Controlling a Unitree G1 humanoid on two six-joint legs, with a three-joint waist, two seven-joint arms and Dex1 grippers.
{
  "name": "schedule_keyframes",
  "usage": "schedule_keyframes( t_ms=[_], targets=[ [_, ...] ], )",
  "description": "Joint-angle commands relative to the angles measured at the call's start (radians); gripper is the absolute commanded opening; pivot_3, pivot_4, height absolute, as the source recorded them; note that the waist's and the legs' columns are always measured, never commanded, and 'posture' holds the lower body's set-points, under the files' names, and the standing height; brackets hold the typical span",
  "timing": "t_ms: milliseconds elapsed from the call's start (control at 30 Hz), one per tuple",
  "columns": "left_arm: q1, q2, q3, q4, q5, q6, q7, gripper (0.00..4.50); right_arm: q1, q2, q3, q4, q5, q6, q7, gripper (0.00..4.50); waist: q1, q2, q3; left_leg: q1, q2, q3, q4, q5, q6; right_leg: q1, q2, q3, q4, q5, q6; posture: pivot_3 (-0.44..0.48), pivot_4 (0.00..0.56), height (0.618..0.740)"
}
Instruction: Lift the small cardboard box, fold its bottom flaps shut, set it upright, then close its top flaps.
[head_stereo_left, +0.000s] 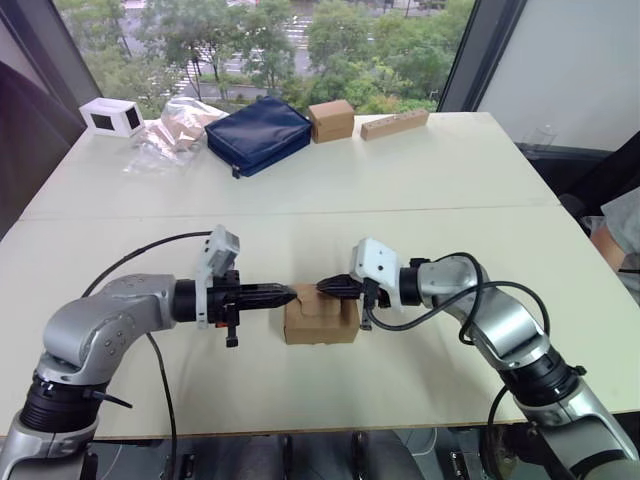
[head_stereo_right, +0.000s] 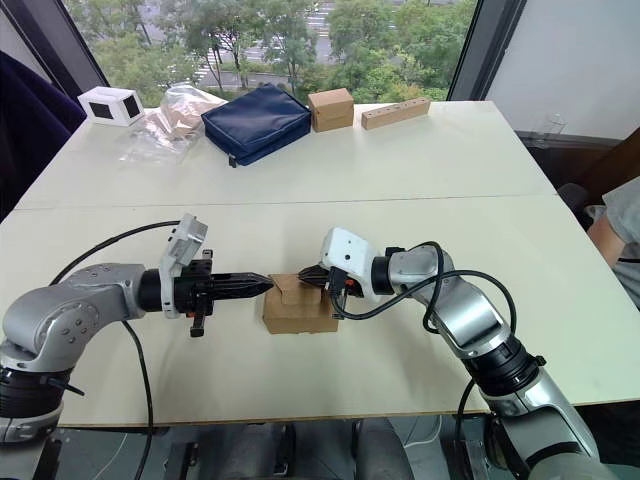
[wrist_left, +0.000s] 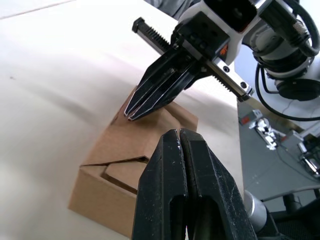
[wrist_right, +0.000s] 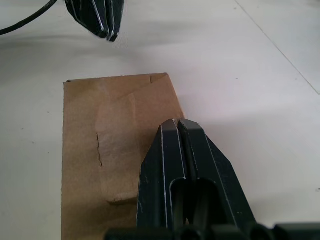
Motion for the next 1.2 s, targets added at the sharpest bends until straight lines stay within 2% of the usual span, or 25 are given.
schedule_keyframes(
  t_ms=[33,200,333,433,667,867,1200],
  targets=[
    [-0.047,-0.03,0.005,0.035,0.024,-0.032,0.042,0.03,0.001,0.009,-0.03,-0.049,0.0,0.001,-0.019,0.0,0.003,0.0,0.0,0.0,0.0,0.0,0.0,0.0,0.0,0.0,0.0,0.0,0.0,0.0,0.0,0.0,0.15,0.74],
    [-0.1,-0.12,-0.086,0.133,0.158,-0.131,0.102,0.03,0.009,0.009,-0.062,-0.088,0.009,0.019,-0.045,0.0,0.003,0.0,0.0,0.0,-0.001,0.0,0.0,0.0,-0.001,0.001,0.0,0.0,0.0,0.0,0.0,0.0,0.15,0.74],
    [-0.112,-0.168,-0.099,0.191,0.174,-0.151,0.093,0.03,0.017,0.013,-0.092,-0.122,0.008,0.025,-0.078,0.0,0.0,0.0,0.0,0.0,-0.001,0.0,0.0,0.0,-0.001,0.0,0.0,0.0,0.0,0.0,0.0,0.0,0.15,0.74],
    [-0.1,-0.16,-0.132,0.198,0.203,-0.171,0.058,0.03,0.041,0.004,-0.117,-0.168,0.016,0.037,-0.094,0.0,0.0,0.0,0.0,0.0,0.0,0.0,0.0,0.0,-0.001,0.0,0.001,0.0,0.0,0.0,0.0,0.0,0.15,0.74],
    [-0.11,-0.165,-0.122,0.207,0.215,-0.171,0.048,0.03,0.121,-0.036,-0.184,-0.334,0.112,0.144,-0.092,0.0,0.003,0.0,0.0,0.0,-0.001,0.0,0.0,0.0,-0.001,0.001,0.0,0.0,0.0,0.0,0.0,0.0,0.15,0.74],
    [-0.107,-0.175,-0.132,0.2,0.222,-0.168,0.052,0.03,0.159,-0.046,-0.141,-0.379,0.116,0.178,-0.109,0.0,0.001,0.0,0.0,0.0,-0.001,0.0,0.0,0.0,0.0,0.001,0.0,0.0,0.0,0.0,0.0,0.0,0.15,0.74],
    [-0.104,-0.202,-0.102,0.197,0.2,-0.141,0.086,0.03,0.148,-0.072,-0.037,-0.327,0.028,0.131,-0.112,0.0,0.002,0.0,0.0,0.0,-0.001,0.0,0.0,0.0,0.0,0.001,0.0,0.0,0.0,0.0,0.0,0.0,0.15,0.74]
  ],
)
